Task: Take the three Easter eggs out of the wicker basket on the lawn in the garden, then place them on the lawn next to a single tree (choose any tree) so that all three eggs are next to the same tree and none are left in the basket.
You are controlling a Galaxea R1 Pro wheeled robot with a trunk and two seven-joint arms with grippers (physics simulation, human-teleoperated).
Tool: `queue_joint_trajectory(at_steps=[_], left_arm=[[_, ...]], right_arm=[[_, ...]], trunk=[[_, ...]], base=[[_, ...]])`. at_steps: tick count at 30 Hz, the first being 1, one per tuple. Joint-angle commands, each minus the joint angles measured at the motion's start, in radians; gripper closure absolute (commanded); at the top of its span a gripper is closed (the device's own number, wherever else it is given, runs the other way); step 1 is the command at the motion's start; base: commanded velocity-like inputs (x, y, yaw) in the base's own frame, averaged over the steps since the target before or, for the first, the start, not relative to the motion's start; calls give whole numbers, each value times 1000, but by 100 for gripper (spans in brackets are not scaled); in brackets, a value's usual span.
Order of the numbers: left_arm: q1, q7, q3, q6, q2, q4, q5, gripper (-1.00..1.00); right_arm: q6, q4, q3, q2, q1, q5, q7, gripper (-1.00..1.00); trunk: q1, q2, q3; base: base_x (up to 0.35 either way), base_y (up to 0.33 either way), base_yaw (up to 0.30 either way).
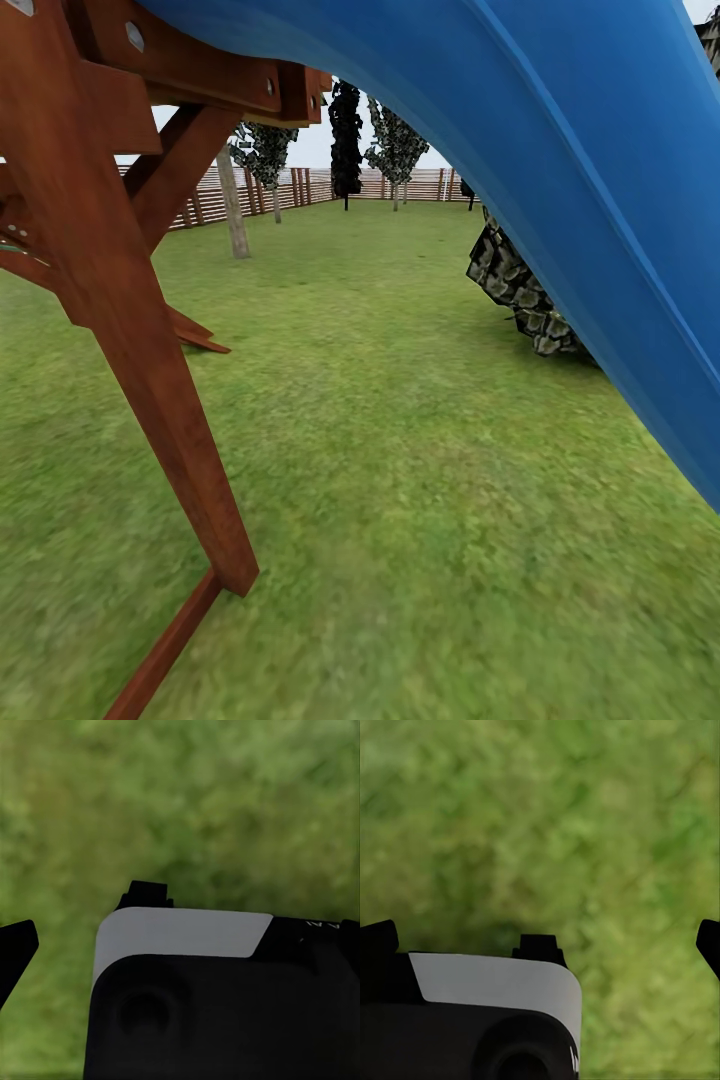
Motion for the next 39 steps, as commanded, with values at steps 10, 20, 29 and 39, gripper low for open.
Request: queue_joint_trajectory(at_steps=[10, 20, 29, 39], left_arm=[[0, 0, 2, 6, -1, -2, 9, -100], [0, 0, 2, 6, -1, -1, 8, -100], [0, 0, 1, 4, -2, -1, 7, -100], [0, 1, 1, 3, -3, -2, 7, -100]], right_arm=[[-2, 1, 3, 0, 0, 2, 3, -100], [-2, 0, 3, 0, -1, 2, 1, -100], [-4, 0, 4, 0, -1, 2, 1, -100], [-1, -2, 3, -2, -1, 6, 5, -100]], trunk=[[0, 0, -1], [0, 0, -1], [0, 0, -1], [0, 0, -1]], base=[[0, 0, 0], [0, 0, 0], [0, 0, 0], [0, 0, 0]])
